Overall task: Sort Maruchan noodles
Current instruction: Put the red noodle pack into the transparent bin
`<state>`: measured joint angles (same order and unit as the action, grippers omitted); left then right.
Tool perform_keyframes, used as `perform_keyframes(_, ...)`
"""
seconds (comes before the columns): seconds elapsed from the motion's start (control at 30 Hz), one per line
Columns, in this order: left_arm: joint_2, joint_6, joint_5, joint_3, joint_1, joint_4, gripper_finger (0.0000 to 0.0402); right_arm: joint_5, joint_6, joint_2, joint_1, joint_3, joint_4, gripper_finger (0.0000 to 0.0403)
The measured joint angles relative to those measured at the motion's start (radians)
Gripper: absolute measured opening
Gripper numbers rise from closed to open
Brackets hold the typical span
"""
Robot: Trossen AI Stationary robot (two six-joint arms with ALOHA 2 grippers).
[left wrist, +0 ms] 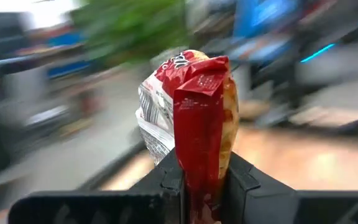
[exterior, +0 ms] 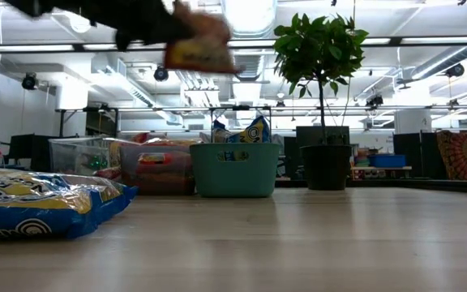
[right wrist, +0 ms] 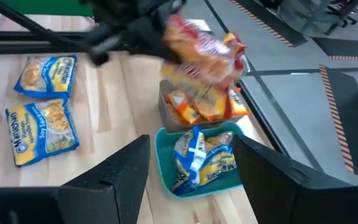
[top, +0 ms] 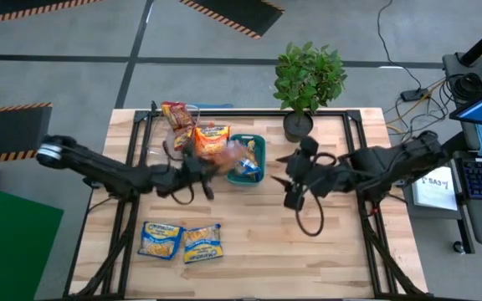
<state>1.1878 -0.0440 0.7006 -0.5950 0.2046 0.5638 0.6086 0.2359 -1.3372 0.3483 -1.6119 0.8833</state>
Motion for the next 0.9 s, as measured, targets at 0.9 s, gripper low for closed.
perform_keyframes(0.9,0.094,0.268,-0.216,-0.497,-0.965,-1.632,0.0035,-0.003,-0.055,-0.195,-0.002,0.004,0.008,0.0221)
